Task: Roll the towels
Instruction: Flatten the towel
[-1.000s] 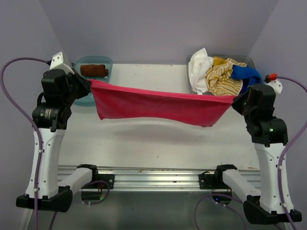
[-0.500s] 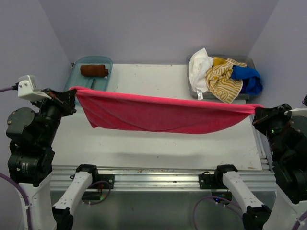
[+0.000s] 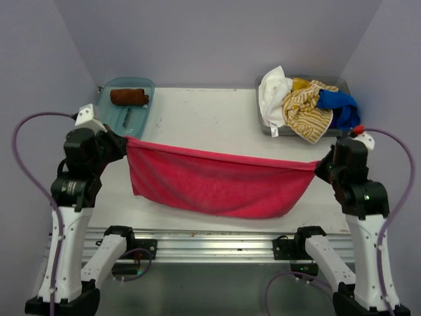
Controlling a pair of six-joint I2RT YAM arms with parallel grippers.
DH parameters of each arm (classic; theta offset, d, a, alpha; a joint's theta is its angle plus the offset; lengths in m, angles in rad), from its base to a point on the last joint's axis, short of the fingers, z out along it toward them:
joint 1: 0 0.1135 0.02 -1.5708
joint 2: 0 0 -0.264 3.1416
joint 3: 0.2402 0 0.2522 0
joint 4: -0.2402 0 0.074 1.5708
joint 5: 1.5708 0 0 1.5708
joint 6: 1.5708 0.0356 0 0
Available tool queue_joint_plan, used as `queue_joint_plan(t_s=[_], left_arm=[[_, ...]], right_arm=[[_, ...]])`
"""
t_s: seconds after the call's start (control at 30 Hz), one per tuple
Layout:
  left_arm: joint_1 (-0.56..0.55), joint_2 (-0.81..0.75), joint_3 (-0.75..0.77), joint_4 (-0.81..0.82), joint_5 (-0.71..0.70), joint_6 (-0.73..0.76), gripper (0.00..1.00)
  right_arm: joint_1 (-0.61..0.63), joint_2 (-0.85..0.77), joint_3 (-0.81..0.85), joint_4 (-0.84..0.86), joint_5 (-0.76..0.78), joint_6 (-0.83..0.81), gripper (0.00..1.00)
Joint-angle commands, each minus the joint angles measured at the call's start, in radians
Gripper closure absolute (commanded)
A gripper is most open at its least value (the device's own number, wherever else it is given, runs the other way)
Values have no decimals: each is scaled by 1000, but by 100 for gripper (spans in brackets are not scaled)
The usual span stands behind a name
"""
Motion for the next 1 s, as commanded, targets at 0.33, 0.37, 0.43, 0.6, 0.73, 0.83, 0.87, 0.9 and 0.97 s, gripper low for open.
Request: queue_joint_plan(t_s=[0.33, 0.37, 0.43, 0.6, 0.73, 0.83, 0.87, 0.9, 0.97], left_arm=[[10, 589, -182, 299, -88, -26, 100], [10, 612, -164, 288, -101, -28, 100], [10, 659, -115, 270, -111, -41, 100], [12, 718, -60, 260, -94, -45, 100], [12, 768, 5, 227, -92, -43, 100], [12, 759, 0, 225, -91, -45, 100], [12, 750, 2, 218, -79, -45, 100], [13, 721, 11, 204, -71, -45, 100], [13, 642, 20, 184, -34, -35, 100]], right_arm=[[-3, 647, -267, 648, 4, -29, 100], [-3, 672, -235, 652, 12, -31, 100], [-5, 722, -198, 646, 20, -35, 100], [-3, 750, -108, 643, 14, -40, 100], [-5, 761, -69, 620, -9, -34, 100], [-5, 726, -79, 611, -26, -32, 100], [-5, 711, -68, 597, -35, -32, 100], [-3, 671, -59, 561, -58, -35, 100], [-5, 600, -45, 543, -75, -44, 100]])
